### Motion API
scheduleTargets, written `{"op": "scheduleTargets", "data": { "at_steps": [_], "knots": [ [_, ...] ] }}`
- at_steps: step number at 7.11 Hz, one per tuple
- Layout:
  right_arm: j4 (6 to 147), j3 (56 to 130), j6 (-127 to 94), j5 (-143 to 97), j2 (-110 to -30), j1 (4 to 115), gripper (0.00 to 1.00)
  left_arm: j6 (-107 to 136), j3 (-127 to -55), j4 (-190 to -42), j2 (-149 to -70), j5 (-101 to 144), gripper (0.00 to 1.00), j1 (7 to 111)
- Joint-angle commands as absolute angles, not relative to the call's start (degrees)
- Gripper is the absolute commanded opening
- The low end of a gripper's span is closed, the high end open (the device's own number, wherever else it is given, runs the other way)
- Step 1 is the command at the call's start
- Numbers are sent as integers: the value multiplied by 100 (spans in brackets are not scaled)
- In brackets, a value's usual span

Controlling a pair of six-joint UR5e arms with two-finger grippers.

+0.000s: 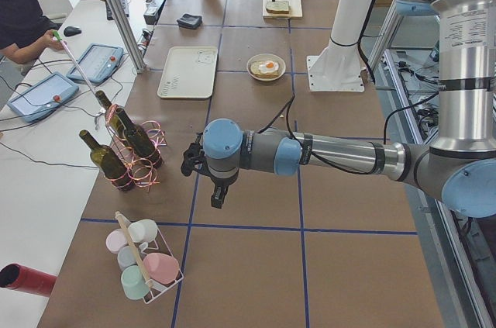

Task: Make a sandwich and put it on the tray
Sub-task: 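Grasp the edge of the bread slice on the board with the right gripper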

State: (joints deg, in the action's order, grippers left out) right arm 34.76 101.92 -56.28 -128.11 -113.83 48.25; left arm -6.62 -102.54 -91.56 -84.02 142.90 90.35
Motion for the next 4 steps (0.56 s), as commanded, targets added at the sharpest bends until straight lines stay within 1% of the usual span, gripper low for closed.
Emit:
{"op": "scheduleTargets", "data": {
  "at_steps": [1, 2, 3, 4],
  "knots": [
    [3445, 10108, -5695, -12858, -11408, 4755, 82, -659, -10266, -9149, -8402, 14291, 100, 9035],
    [3445, 10107, -5704, -12867, -11469, 4703, 76, -659, -10266, -9149, -8402, 14291, 100, 9035],
    [3445, 10107, -5704, -12867, -11470, 4641, 60, -659, -10266, -9149, -8402, 14291, 100, 9035],
    [3445, 10047, -5713, -12867, -11478, 4606, 57, -659, -10266, -9149, -8402, 14291, 100, 9035]
  ]
}}
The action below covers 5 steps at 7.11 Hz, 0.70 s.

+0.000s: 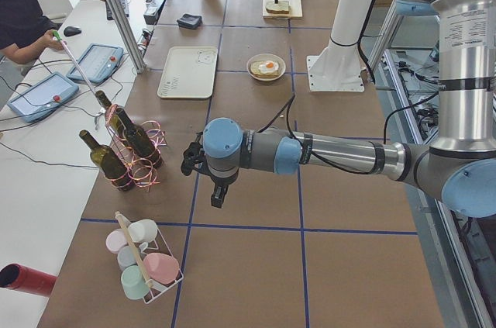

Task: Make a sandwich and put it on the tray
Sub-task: 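Grasp the edge of the bread slice on the board with the right gripper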

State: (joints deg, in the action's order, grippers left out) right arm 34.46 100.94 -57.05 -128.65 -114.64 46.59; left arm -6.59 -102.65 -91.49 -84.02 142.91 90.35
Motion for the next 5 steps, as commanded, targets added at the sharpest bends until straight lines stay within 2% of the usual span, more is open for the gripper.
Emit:
{"op": "scheduleTargets", "data": {
  "at_steps": [1, 2, 4, 5],
  "knots": [
    [3445, 10037, -5739, -12867, -11479, 4553, 57, -668, -10248, -9149, -8394, 14291, 100, 9035],
    [3437, 10037, -5748, -12867, -11479, 4553, 49, -668, -10239, -9149, -8394, 14291, 100, 9035],
    [3402, 10046, -5748, -12867, -11479, 4561, 0, -668, -10239, -9149, -8402, 14291, 100, 9035],
    [3314, 10055, -5748, -12876, -11479, 4570, 0, -668, -10248, -9158, -8402, 14291, 100, 9035]
  ]
}}
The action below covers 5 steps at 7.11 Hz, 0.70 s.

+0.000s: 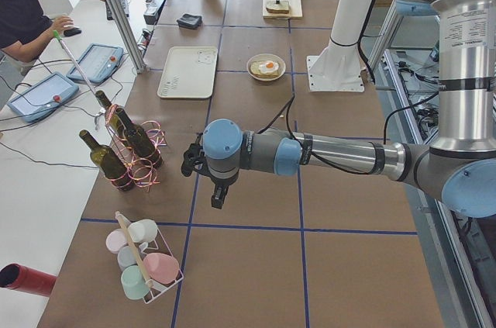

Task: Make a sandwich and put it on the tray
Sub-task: 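Grasp the edge of the bread slice on the board with the right gripper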

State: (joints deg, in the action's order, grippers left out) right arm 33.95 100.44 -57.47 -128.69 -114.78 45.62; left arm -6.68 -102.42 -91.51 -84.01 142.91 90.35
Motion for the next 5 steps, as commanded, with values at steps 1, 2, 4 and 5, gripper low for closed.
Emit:
{"op": "scheduleTargets", "data": {
  "at_steps": [1, 2, 4, 5],
  "knots": [
    [3313, 10081, -5792, -12876, -11479, 4570, 0, -659, -10248, -9150, -8402, 14291, 100, 9035],
    [3305, 10194, -5801, -12911, -11479, 4579, 0, -659, -10257, -9149, -8394, 14300, 100, 9035],
    [3305, 10685, -6202, -13384, -11435, 4588, 0, -659, -10283, -9149, -8394, 14300, 100, 9035],
    [3305, 10696, -6301, -13386, -11408, 4570, 0, -668, -10266, -9149, -8394, 14300, 100, 9035]
  ]
}}
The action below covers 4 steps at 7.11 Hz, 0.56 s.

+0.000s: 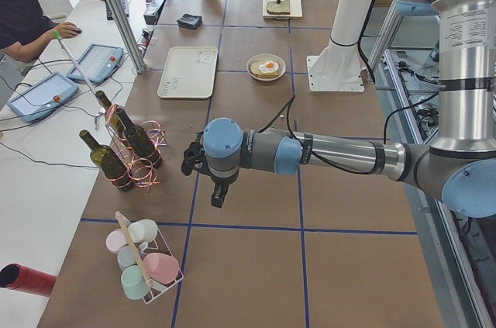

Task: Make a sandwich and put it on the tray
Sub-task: 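Grasp the edge of the bread slice on the board with the right gripper, then carry the bread slice over the plate and lay it on the egg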

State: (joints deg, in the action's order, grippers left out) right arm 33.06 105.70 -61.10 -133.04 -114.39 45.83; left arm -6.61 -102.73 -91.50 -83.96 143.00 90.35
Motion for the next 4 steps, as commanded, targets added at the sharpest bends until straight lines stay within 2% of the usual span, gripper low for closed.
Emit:
{"op": "scheduleTargets", "data": {
  "at_steps": [1, 2, 4],
  "knots": [
    [3200, 10801, -6363, -13534, -11243, 4570, 0, -668, -10266, -9158, -8394, 14300, 100, 9035],
    [3164, 10976, -7199, -13579, -10676, 4553, 0, -668, -10283, -9158, -8394, 14300, 100, 9035],
    [3391, 10829, -8240, -13509, -9157, 4151, 0, -668, -10266, -9158, -8394, 14300, 100, 9035]
  ]
}}
